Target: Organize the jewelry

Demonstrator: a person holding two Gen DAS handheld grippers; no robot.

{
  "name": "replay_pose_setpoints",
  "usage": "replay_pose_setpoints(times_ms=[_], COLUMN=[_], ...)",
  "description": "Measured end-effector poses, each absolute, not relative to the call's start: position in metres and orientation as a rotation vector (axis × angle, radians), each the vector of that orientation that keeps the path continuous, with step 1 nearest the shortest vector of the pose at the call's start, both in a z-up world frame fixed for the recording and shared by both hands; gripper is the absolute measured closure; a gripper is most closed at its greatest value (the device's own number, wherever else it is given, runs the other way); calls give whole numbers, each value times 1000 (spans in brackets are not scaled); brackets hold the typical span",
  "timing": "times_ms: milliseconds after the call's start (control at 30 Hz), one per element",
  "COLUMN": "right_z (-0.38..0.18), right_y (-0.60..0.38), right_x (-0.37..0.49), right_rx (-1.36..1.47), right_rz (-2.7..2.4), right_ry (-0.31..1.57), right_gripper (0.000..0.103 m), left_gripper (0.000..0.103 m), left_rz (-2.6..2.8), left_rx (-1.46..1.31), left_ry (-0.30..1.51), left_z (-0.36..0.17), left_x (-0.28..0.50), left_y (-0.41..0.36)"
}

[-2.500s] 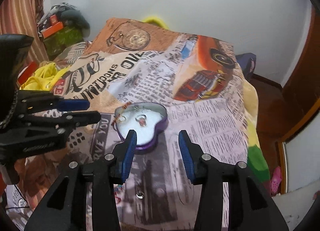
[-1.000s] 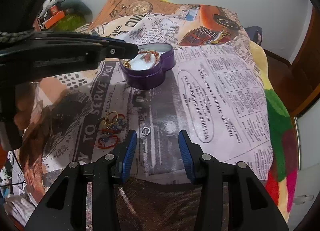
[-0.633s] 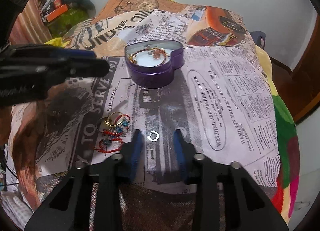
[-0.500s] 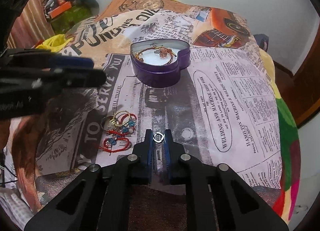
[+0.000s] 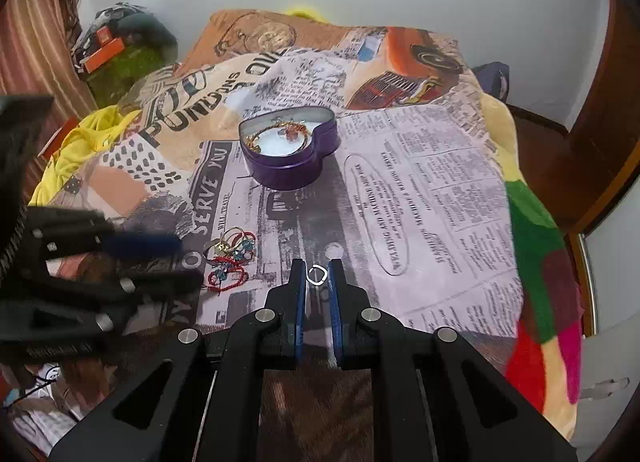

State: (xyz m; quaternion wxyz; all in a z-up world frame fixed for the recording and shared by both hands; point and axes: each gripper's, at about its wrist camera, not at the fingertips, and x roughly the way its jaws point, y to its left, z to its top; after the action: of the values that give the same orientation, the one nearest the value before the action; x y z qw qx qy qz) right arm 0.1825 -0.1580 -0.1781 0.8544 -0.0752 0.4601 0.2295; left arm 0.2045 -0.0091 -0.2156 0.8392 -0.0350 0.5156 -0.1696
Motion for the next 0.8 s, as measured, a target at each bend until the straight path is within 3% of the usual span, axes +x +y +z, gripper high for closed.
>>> replay_pose_setpoints(times_ms=[233,300,400,800], right_z=[-177,-176,-174,-152], right_y=[-166,-167,-171,-174], right_x=[178,176,174,167], right_rx=[-147,-144,-139,-127], right_rz=[470,465,460,449], right_ry=[965,964,960,910], right_gripper=[93,93,93,93], left_gripper=[69,86,100,102], left_rz=[-317,-312,-310,-325], left_rx=[-73,-85,-113,-109], left_ry=[1063,1069,1088,993], left_z=[-224,-225,-225,-184], left_x=[208,211,213,195], left_y=[-20,-19,-15,-13])
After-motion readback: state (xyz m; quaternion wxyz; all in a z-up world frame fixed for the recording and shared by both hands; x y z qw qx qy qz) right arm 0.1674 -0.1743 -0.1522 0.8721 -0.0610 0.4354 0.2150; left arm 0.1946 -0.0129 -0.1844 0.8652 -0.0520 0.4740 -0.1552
